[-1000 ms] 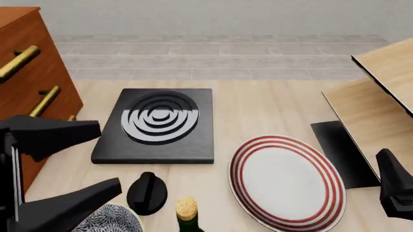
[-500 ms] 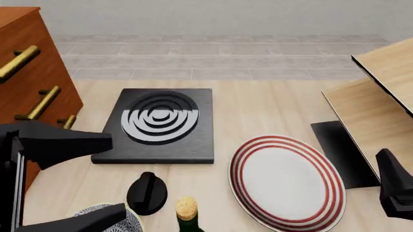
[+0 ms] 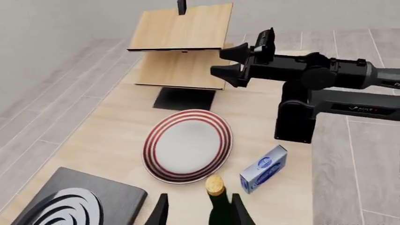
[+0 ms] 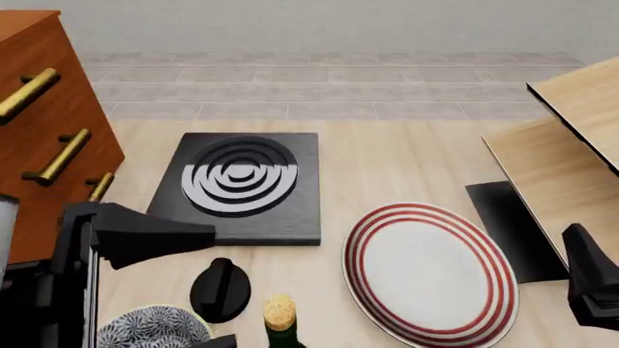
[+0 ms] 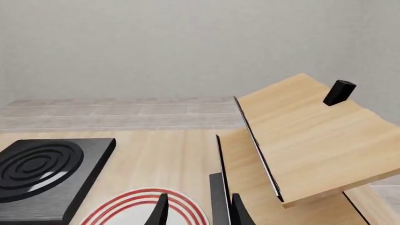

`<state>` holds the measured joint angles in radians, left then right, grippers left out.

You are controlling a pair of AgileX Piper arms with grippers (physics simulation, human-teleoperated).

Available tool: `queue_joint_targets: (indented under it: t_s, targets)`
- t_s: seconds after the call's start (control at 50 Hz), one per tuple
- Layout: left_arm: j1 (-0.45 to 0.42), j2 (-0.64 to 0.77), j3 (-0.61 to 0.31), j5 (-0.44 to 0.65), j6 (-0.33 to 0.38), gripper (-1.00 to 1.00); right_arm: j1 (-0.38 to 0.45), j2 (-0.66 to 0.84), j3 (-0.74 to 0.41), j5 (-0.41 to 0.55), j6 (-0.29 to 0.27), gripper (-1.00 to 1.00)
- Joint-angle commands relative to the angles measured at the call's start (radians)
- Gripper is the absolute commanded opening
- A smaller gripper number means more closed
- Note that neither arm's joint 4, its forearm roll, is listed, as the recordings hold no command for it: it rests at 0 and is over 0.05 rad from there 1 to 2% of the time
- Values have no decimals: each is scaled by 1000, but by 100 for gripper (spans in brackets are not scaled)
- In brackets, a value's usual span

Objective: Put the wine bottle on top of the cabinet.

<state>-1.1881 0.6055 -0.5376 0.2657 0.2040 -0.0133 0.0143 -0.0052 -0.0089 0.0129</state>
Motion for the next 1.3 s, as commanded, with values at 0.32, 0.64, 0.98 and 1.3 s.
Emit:
queue_joint_targets:
  t_s: [0.32,0.64,0.98,1.3]
  targets:
    - [-13,99,34,-101,-24,100,0,-3,-15,16,0,100]
    - [-32,152,46,-137,-70,100,0,-4,-19,22,-1,100]
    - [-27,188,38,-134,-125,100,0,-1,-13,15,0,100]
    - [-41,238,19,-124,-152,100,0,-6,-19,24,-3,100]
